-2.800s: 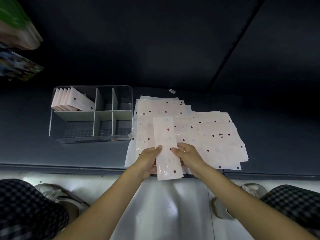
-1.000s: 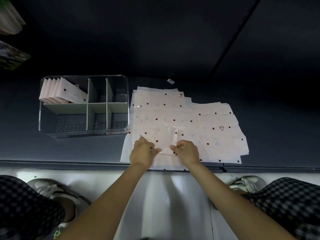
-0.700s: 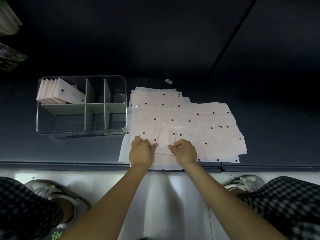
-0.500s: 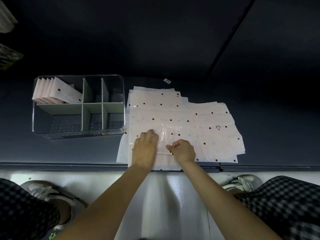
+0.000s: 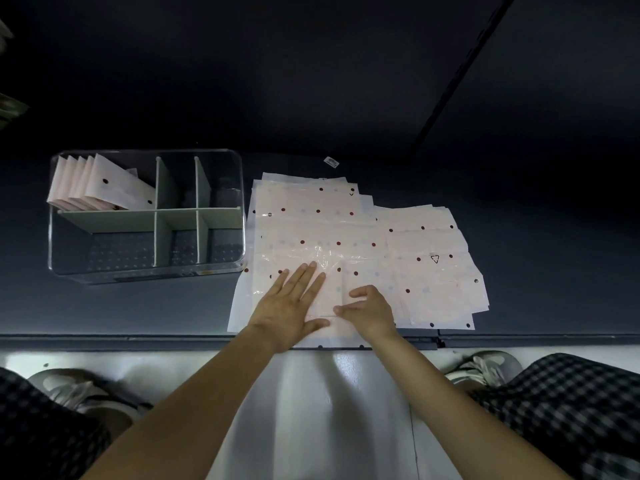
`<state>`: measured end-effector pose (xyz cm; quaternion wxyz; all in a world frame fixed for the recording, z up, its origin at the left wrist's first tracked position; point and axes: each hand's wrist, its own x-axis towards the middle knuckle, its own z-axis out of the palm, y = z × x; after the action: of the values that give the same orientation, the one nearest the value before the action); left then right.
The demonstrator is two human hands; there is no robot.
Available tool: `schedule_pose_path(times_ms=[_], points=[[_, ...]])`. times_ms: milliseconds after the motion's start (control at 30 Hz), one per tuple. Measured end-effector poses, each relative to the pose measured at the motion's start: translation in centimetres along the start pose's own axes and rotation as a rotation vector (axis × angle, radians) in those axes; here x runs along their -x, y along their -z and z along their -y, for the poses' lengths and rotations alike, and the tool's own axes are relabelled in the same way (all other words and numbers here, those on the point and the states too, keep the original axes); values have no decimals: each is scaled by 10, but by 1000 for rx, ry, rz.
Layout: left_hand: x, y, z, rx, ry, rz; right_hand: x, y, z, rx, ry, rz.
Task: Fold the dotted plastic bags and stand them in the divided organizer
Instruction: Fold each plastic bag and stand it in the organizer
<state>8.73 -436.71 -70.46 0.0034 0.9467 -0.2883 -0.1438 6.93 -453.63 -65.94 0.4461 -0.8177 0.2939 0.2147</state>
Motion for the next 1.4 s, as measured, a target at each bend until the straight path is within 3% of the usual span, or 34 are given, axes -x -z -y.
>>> schedule_pose_path(times_ms=[200, 367, 433, 500, 567, 633, 700, 833, 933, 1067, 1167, 1267, 1333, 1400], points=[[-2, 14, 0, 91, 18, 9, 2, 16, 15, -248, -75, 32], [0, 50, 15, 168, -50, 116, 14, 35, 37, -189, -1, 63], [3, 68, 21, 234, -52, 170, 23, 39, 46, -26, 219, -27], [7, 90, 25, 302, -20, 215, 36, 40, 57, 248, 606, -105], [12, 112, 27, 345, -20, 250, 45, 36, 71, 631, 907, -46], [20, 129, 31, 377, -40, 307, 50, 28, 83, 966, 987, -6], [31, 141, 42, 468, -32, 337, 54, 24, 94, 1066, 983, -12], [56, 145, 76, 843, 30, 171, 59, 18, 120, 674, 913, 168], [68, 139, 98, 1144, 135, 51, 60, 12, 146, 330, 713, 323], [73, 133, 122, 1374, 157, 46, 56, -1, 179, 276, 613, 492], [78, 138, 148, 1422, 173, -27, 52, -22, 204, 305, 628, 456], [85, 141, 181, 1334, 305, -298, 46, -50, 234, 241, 605, 361], [92, 134, 206, 1028, 516, -539, 40, -73, 256, 229, 622, 240], [98, 121, 226, 641, 688, -637, 33, -98, 275, 237, 663, 122]])
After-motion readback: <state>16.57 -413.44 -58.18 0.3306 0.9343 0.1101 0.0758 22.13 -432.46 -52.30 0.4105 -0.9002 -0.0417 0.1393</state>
